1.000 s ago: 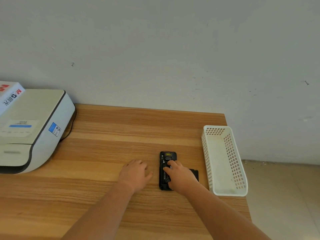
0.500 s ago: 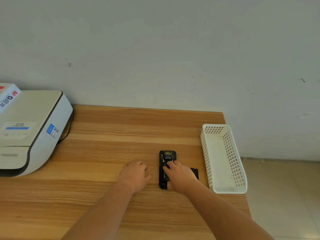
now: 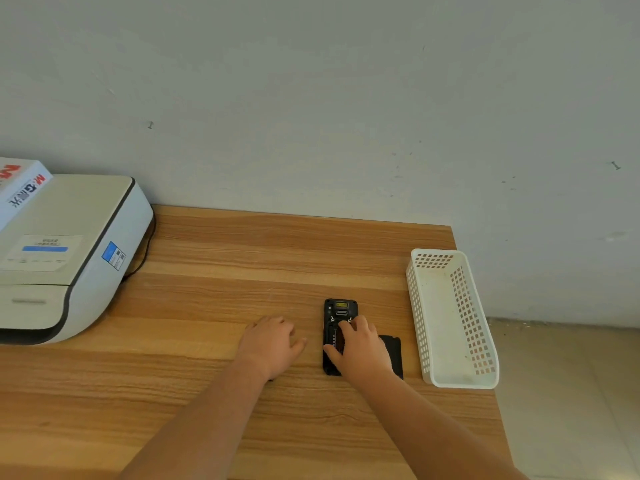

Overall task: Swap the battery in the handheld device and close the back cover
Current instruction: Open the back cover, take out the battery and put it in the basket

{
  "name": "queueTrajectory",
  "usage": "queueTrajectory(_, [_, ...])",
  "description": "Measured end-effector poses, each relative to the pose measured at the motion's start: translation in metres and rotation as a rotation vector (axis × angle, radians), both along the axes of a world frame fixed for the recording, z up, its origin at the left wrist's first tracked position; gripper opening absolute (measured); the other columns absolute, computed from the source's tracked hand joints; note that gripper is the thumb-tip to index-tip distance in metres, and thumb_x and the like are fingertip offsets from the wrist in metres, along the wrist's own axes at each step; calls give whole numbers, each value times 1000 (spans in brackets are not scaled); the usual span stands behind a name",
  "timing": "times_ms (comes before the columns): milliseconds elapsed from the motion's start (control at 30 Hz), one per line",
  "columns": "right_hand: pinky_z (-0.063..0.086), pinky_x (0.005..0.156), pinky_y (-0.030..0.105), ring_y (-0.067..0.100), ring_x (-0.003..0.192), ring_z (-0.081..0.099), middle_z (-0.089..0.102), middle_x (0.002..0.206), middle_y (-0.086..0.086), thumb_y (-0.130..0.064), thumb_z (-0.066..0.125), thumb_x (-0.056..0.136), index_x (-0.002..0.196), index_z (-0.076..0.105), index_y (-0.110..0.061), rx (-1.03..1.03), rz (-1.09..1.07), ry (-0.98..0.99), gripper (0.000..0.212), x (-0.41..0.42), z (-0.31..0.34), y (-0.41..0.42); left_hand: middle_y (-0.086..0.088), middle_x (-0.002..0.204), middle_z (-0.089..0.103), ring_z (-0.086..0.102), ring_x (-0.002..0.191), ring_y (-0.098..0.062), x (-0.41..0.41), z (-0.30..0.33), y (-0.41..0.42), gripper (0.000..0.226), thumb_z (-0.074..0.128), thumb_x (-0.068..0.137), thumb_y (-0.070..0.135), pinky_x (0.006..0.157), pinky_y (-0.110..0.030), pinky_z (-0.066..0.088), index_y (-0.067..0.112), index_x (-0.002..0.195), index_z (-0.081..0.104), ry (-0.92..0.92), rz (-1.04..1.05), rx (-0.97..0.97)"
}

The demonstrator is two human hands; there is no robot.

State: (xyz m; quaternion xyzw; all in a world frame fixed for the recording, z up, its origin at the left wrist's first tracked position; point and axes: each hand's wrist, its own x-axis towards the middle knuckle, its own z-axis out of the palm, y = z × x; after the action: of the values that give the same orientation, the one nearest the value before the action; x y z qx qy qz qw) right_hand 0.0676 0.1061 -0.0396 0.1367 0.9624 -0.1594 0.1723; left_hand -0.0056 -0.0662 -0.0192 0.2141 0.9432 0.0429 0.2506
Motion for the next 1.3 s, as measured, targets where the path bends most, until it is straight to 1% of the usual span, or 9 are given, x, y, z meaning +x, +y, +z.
queueTrajectory(133, [50,94,39,28,126,39,34,139,9,-48,56,92,137,39,-19,-55,-188,-84,56,-8,-4,-16,5,114,60,51,112,-16,2,-1,-3,47,38,95,57,100,-38,40,23,117,62,7,3,6])
queueTrajectory(233, [51,92,38,30,125,40,32,139,11,-45,59,91,135,36,-19,-41,-249,-125,56,-13,-6,-23,6,115,60,51,111,-15,3,-2,-5,44,39,95,56,100,-38,40,24,115,62,0,6,16])
queueTrajectory(367, [49,91,37,30,117,45,33,134,12,-35,59,91,130,38,-18,-44,-300,-151,48,-17,-5,-28,6,117,60,50,112,-15,2,-2,-9,44,40,96,55,100,-38,40,23,116,62,2,6,18])
queueTrajectory(500, [52,88,41,30,113,46,33,130,10,-33,67,84,132,36,-22,-138,-377,-167,58,-20,0,-24,5,117,60,51,112,-15,0,-1,-12,44,40,96,55,100,-38,40,23,116,62,18,5,22])
queueTrajectory(700, [51,83,38,25,112,44,34,125,7,-35,66,83,129,37,-25,-141,-383,-90,55,-14,8,-21,6,118,60,51,113,-15,-5,0,-12,47,38,96,56,98,-37,41,23,121,60,27,-5,11])
queueTrajectory(933, [52,87,41,25,114,42,35,125,6,-36,66,82,130,38,-24,-154,-353,-74,57,-4,18,-16,5,121,60,52,114,-16,-2,4,-1,45,40,97,54,99,-37,41,23,125,58,33,-31,-12])
queueTrajectory(1133, [53,85,37,22,111,43,37,122,4,-34,67,80,129,39,-25,-186,-368,34,56,3,35,5,3,123,61,53,113,-17,2,8,10,44,38,98,50,97,-36,40,23,127,57,22,-72,-31])
queueTrajectory(1233, [52,84,34,20,106,45,38,121,4,-35,67,81,124,42,-23,-159,-412,106,51,5,50,27,4,118,62,54,109,-15,3,13,18,44,33,98,52,98,-37,42,25,121,58,16,-83,-50])
queueTrajectory(1300, [51,84,36,20,101,42,38,120,6,-36,65,81,121,42,-21,-118,-433,133,48,5,58,45,6,112,61,53,104,-13,3,17,22,42,31,98,53,96,-35,42,26,114,59,12,-93,-59])
